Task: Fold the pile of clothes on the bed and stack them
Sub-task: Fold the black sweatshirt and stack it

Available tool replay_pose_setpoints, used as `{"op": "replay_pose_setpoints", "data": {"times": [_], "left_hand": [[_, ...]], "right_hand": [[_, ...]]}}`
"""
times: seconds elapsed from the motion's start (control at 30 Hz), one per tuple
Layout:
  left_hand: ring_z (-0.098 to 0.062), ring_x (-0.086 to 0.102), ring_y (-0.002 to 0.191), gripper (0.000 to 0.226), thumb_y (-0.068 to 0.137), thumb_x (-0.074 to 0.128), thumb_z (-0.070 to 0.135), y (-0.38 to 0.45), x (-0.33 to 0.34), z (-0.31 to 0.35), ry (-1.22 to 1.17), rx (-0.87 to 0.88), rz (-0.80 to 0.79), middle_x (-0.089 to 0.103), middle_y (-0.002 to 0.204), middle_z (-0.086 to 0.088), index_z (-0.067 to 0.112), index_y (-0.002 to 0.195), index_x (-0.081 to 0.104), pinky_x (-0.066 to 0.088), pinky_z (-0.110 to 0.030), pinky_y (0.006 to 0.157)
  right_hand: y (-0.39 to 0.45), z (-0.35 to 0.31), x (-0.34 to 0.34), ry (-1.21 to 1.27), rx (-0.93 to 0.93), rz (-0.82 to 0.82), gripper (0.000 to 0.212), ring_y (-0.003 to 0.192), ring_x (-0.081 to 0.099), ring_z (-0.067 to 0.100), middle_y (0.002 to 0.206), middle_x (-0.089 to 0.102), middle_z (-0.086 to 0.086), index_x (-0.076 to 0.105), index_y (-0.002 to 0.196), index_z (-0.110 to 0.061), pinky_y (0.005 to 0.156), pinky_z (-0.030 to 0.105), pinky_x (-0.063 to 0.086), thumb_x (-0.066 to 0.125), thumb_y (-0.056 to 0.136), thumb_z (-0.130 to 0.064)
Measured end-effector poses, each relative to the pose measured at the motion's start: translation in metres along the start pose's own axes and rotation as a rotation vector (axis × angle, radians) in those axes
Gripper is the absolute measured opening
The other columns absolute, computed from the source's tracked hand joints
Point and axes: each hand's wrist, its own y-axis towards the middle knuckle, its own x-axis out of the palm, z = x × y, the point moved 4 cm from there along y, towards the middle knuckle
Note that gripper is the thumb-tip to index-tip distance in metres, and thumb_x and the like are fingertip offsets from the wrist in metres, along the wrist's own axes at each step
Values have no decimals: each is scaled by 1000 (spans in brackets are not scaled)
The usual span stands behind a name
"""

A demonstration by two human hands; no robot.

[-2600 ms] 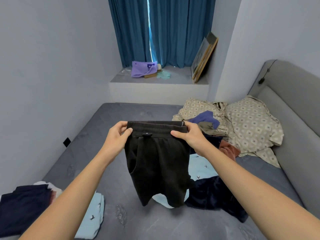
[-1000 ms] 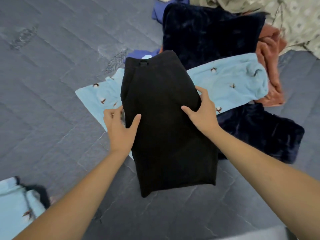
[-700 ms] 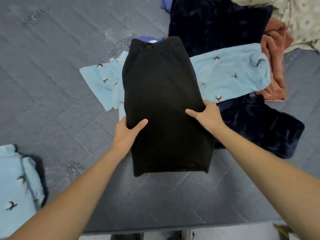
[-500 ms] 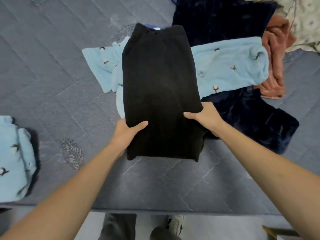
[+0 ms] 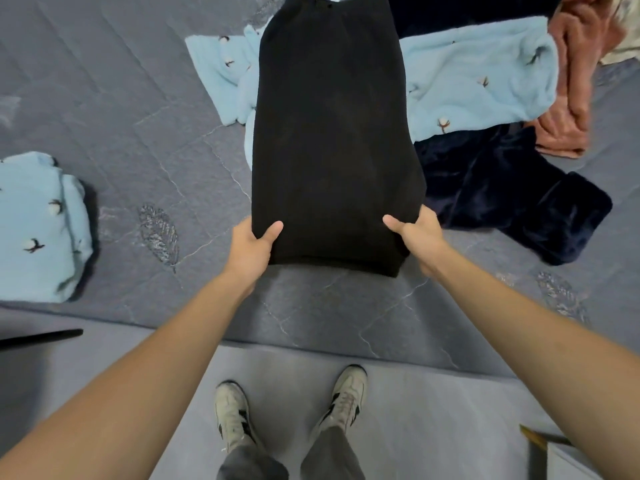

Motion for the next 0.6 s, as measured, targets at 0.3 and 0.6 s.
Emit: {"op": "replay_pose_setpoints", "data": {"times": [0.3,0.6], "left_hand": [[-18,72,55,11,105,63,22,-64,-23,-33,4,-66,-13,76,73,6,15,113,66,56,-28,47],[-9,70,101,21,106,62,28,-158,-62,-114,147,-131,-104,71,105,21,25,126,66,61,-31,81]], "right_hand": [[-85,57,6,-24,-81,173,21,83,63,-22,100,67,-26,63,117,-29,70,0,48,68,101,-16],[-194,153,21,-39,117,181,38,112,63,17,118,69,-7,60,138,-19,98,36,52,68,101,-20]]}}
